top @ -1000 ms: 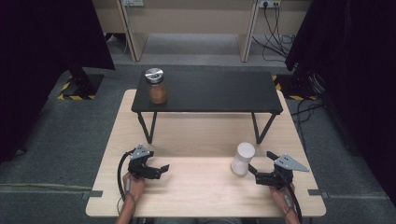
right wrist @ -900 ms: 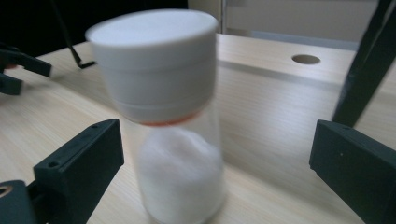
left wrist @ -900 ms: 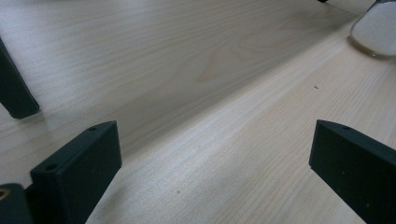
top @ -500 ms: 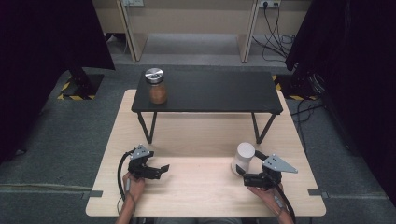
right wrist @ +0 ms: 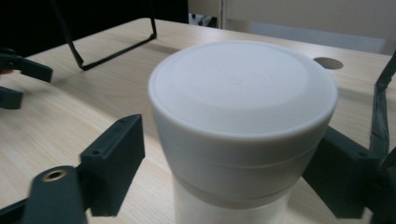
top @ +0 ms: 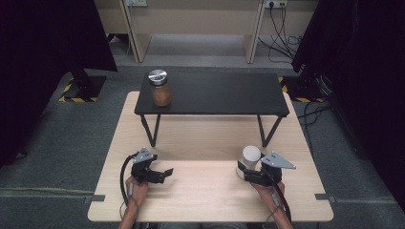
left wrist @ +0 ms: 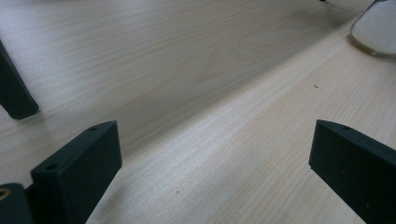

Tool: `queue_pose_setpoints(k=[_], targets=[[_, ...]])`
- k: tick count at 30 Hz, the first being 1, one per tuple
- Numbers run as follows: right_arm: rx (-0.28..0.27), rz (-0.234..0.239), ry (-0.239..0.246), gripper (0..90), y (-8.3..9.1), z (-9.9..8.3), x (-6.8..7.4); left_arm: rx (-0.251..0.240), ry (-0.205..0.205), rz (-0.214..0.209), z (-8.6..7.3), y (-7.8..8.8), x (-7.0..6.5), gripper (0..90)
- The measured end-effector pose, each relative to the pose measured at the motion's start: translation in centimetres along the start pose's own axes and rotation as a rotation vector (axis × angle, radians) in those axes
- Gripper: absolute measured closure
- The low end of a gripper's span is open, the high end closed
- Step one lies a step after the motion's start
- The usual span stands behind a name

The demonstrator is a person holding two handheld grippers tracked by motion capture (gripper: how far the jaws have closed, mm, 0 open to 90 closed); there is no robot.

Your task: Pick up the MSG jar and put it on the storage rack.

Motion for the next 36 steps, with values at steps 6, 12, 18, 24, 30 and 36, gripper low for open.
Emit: queue_pose_setpoints(k=[6, 12, 18, 24, 30, 36], targets=[[-0.007, -0.017, 0.017, 34.5, -0.2, -0.1, 0.0, -0.001, 0.002, -0.001, 0.0, 0.0, 0.0, 1.6], [-0.007, -0.035, 0.030, 35.0, -0.1, -0.1, 0.5, -0.001, 0.004, -0.001, 0.0, 0.0, 0.0, 1.6], [0.009, -0.048, 0.028, 35.2, -0.1, 0.3, 0.8, -0.002, 0.004, -0.001, 0.0, 0.0, 0.0, 1.6], [0.013, -0.038, 0.023, 35.2, 0.5, 1.2, 1.0, -0.003, 0.007, -0.002, 0.0, 0.0, 0.1, 1.6], [0.009, -0.020, 0.041, 35.2, 1.3, 3.2, 1.6, -0.002, 0.006, -0.001, 0.0, 0.0, 0.1, 1.6], [0.002, 0.001, 0.062, 35.2, 1.9, 5.3, 2.4, -0.003, 0.008, -0.002, -0.1, 0.0, 0.1, 1.6]])
Point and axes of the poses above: each handheld gripper's, and its own axes: y roughly backward along the jaws, z roughly out of its top, x roughly to its left, the point moved 1 cm from there along -y, roughly forward along the jaws, and after that the axes turned 12 degrees about -y, right-handed, at the moved point
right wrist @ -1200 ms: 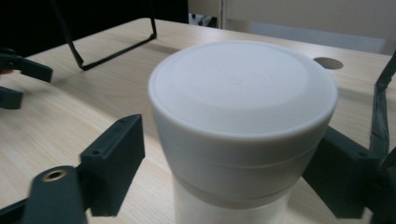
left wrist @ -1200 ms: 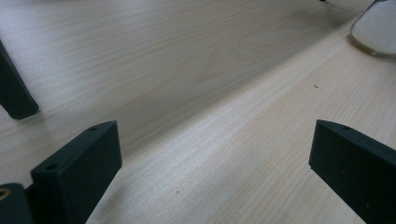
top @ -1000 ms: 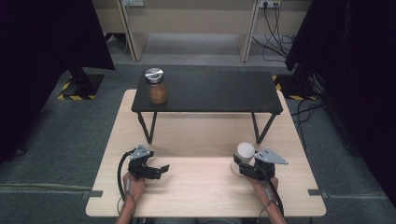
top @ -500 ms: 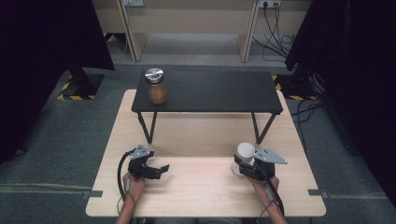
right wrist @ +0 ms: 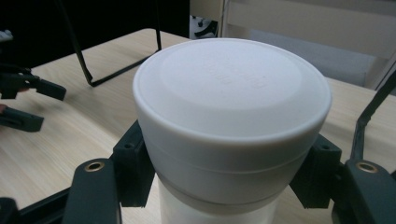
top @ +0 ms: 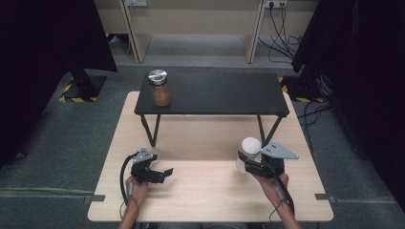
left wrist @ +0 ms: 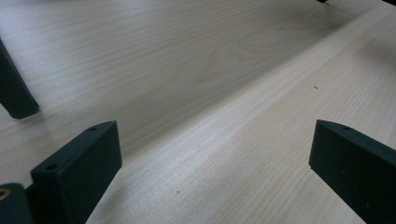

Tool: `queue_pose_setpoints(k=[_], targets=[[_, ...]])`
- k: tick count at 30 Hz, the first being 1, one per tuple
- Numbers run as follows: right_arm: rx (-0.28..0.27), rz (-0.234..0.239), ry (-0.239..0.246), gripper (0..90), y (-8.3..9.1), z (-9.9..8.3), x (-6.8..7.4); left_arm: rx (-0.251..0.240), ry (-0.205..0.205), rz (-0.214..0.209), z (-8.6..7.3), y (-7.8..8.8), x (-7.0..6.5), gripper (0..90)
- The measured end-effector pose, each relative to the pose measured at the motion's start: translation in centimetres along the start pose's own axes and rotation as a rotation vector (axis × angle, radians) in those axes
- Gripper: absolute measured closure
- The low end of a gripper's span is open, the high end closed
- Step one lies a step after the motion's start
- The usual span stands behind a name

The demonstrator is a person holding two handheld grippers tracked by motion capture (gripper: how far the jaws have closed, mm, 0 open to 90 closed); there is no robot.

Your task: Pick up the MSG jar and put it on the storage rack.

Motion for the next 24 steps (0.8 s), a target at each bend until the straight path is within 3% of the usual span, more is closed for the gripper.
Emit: queue_pose_setpoints(k=[9, 19, 24], targets=[[0.012, 0.041, 0.010, 35.2, 0.4, 4.1, 1.0, -0.002, 0.003, -0.001, 0.0, 0.0, 0.0, 1.6], [0.027, 0.113, 0.004, 35.3, 0.5, 10.5, 3.4, -0.001, 0.003, -0.002, 0.0, 0.0, 0.0, 1.6], [0.027, 0.101, 0.013, 35.3, -0.4, 13.7, 4.8, -0.002, 0.004, -0.003, 0.0, 0.0, 0.1, 1.6]])
Point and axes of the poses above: each handheld gripper's, and its own axes: y roughly backward along the jaws, z roughly out of its top, x roughly to its left, the point moved 1 cm from there along -y, roughly forward along the jaws, and after that the axes turned 12 degrees about -y, right-handed, at the moved point
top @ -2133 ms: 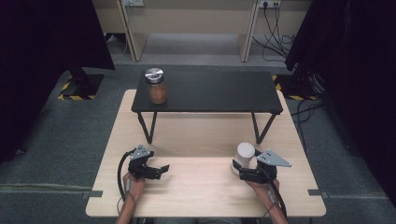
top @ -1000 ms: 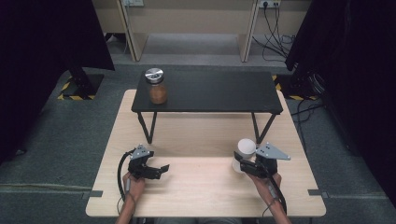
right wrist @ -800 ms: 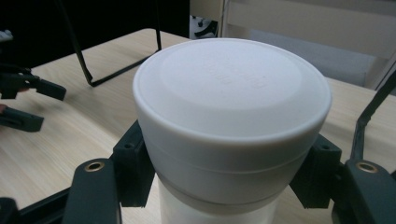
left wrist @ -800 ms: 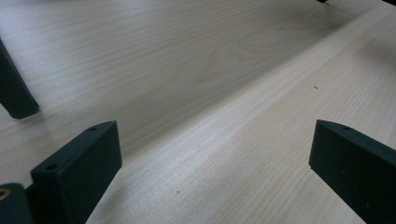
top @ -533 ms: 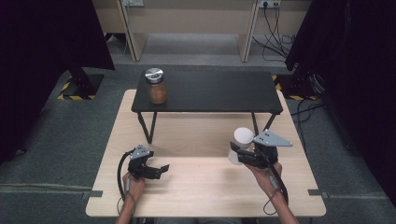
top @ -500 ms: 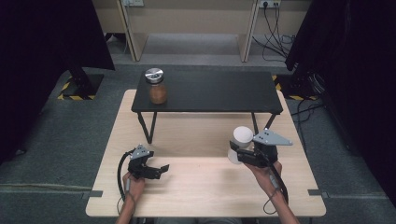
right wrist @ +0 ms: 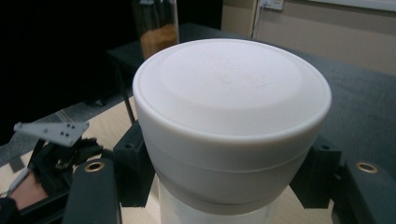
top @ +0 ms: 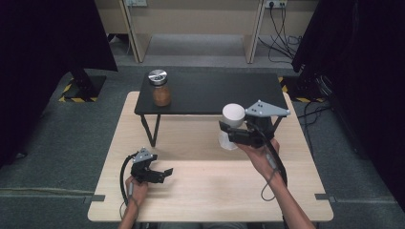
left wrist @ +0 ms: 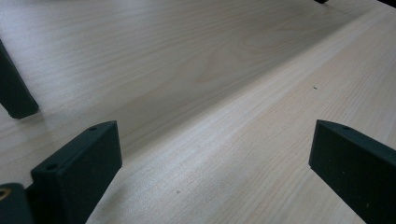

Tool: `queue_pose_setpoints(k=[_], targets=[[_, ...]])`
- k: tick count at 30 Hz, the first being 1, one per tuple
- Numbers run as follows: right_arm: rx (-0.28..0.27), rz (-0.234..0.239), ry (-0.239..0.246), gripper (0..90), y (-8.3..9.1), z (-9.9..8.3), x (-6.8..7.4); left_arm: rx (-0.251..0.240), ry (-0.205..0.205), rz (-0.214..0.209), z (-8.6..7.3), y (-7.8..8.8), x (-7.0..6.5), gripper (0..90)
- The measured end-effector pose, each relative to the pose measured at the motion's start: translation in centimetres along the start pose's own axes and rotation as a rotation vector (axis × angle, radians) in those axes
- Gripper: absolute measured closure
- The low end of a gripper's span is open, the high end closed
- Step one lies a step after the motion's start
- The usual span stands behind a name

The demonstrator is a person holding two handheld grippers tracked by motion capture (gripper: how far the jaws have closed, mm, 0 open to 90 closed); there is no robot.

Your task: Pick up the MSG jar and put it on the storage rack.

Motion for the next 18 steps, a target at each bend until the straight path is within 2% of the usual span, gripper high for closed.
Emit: queue_pose_setpoints(k=[5, 9, 18], targets=[[-0.002, -0.028, -0.002, 35.3, -1.3, 2.9, 0.9, -0.005, 0.005, -0.001, -0.1, 0.0, 0.1, 1.6], [-0.014, -0.052, -0.024, 35.3, -2.4, 4.7, 1.3, -0.004, 0.002, -0.002, -0.1, 0.1, 0.1, 1.7], [-0.071, -0.145, -0.065, 35.3, -5.2, 6.9, 2.0, -0.007, 0.004, -0.004, -0.1, 0.0, 0.2, 1.6]])
Point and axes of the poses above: each handheld gripper's, and its own axes: y roughly backward along the jaws, z roughly out of its top, x roughly to its left, the point moved 1 cm from there along -y, roughly forward along the jaws, and after that the axes turned 12 degrees about -y, right-handed, at the moved point
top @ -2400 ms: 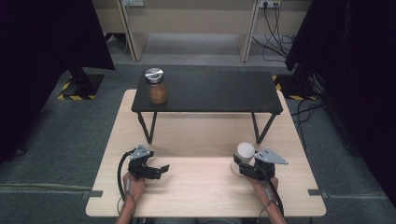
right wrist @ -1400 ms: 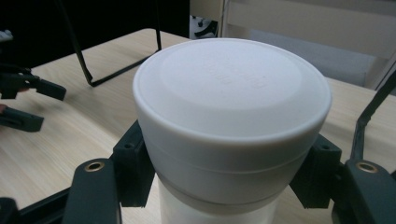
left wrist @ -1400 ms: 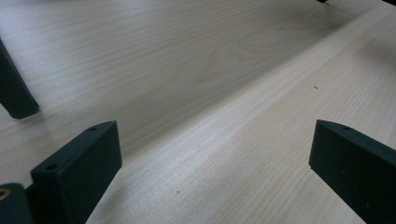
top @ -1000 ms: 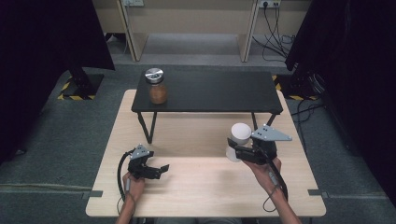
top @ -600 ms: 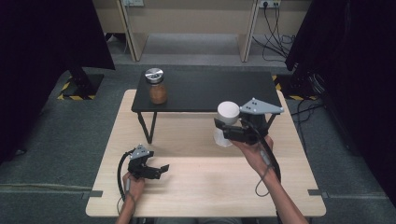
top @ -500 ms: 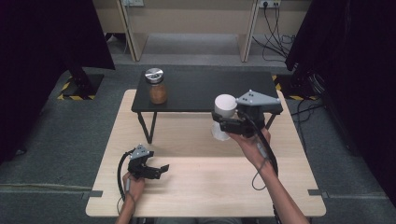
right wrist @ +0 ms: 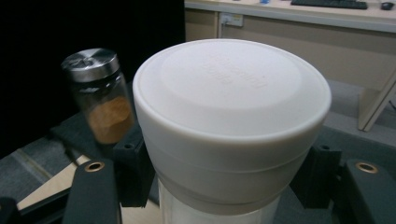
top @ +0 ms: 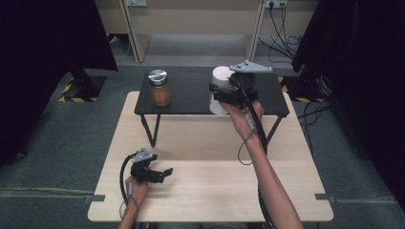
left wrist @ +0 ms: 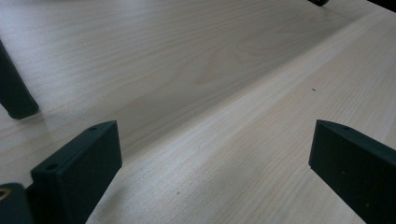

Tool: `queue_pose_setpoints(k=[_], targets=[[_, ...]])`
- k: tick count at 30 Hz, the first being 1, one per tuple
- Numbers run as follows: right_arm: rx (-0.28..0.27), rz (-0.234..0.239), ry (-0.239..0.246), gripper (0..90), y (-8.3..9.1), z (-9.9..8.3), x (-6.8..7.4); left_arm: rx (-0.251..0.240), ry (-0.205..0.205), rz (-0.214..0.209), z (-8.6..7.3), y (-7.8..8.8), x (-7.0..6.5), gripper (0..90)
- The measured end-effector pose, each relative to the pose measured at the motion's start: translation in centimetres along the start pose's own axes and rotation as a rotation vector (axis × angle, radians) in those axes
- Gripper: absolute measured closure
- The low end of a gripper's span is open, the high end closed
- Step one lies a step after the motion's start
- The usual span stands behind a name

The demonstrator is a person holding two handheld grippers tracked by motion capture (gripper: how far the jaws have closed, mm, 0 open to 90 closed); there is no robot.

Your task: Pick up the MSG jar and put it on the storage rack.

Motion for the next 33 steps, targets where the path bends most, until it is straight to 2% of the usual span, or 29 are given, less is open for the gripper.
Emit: queue_pose_setpoints(k=[7, 11, 17, 23, 33], targets=[[-0.013, -0.075, -0.017, 35.3, -1.5, 1.1, 0.5, 0.001, -0.002, 0.000, 0.0, 0.0, 0.0, 1.7], [-0.014, -0.109, -0.043, 35.3, -2.5, 1.5, 0.2, 0.000, -0.001, -0.001, 0.0, 0.0, 0.0, 1.6], [-0.007, -0.152, -0.050, 35.3, -4.2, 1.4, -0.1, -0.001, -0.001, -0.002, 0.0, 0.0, 0.0, 1.6], [0.002, -0.176, -0.046, 35.3, -5.5, 1.1, -0.3, -0.005, 0.003, -0.004, -0.1, 0.0, 0.1, 1.6], [-0.011, -0.188, -0.058, 35.3, -6.6, 0.4, -0.6, -0.005, 0.003, -0.006, -0.1, 0.1, 0.1, 1.7]])
Point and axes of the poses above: each handheld gripper's, and its own axes: y roughly backward along the jaws, z roughly out of its top, x roughly to its left, the point moved 1 cm from there along -y, roughly forward along the jaws, and after that the axes turned 12 degrees about -y, right-handed, at the moved point
